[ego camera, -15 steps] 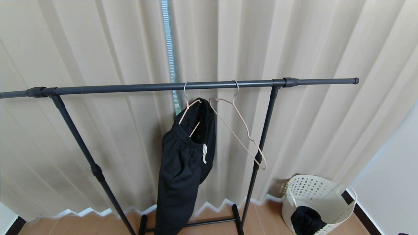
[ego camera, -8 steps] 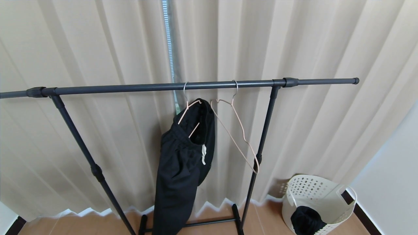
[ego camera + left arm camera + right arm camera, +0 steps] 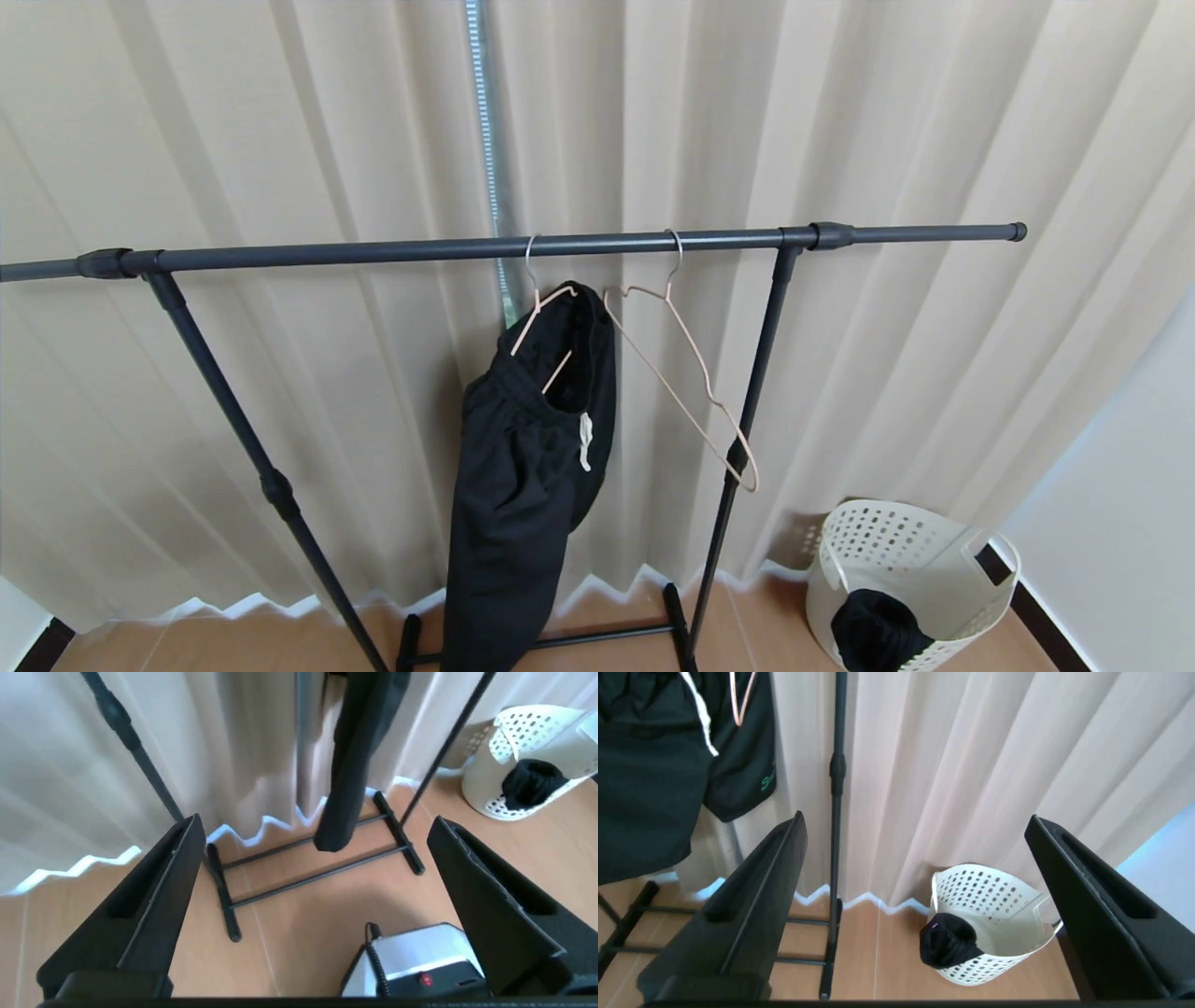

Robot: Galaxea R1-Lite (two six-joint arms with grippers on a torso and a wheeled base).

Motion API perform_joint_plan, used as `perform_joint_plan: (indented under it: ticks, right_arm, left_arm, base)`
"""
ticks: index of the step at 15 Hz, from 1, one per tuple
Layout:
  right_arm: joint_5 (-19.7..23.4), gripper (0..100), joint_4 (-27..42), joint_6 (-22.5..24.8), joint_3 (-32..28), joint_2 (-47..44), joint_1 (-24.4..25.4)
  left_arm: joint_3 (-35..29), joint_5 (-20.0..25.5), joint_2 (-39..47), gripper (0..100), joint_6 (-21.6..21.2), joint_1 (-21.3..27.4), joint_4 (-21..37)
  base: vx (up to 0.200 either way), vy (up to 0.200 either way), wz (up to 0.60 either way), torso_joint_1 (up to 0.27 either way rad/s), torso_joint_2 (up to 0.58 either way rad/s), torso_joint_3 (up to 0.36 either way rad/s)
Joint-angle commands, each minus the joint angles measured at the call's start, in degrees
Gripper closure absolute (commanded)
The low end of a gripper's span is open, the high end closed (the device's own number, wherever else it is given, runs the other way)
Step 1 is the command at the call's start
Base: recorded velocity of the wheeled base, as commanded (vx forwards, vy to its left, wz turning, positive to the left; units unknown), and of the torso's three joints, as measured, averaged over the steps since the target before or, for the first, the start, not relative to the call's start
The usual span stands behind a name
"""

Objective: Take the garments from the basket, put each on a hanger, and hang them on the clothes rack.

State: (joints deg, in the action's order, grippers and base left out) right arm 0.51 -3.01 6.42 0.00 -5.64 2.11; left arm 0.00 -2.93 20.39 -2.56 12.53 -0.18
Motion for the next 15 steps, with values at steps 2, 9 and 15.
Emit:
perform_joint_plan:
  ticks: [2,9,15]
  right_arm:
    - [0.02,0,0.02,-0.01,0.00,2.48,-1.76]
    - [-1.13,0,0.11,-1.41,0.00,4.24,-2.20]
    - [0.10,0,-0.33,-3.52,0.00,4.94,-1.93]
  left_arm:
    - [0.00,0.64,-2.82,0,-2.19,-10.25,-0.17]
    - [0.00,1.34,-14.86,0,-2.71,-12.18,-0.17]
    - [0.00,1.61,-19.78,0,1.86,-12.80,0.01]
  base:
    - [0.000,0.000,0.00,0.000,0.00,0.000]
    - [0.000,0.000,0.00,0.000,0.00,0.000]
    - [0.000,0.000,0.00,0.000,0.00,0.000]
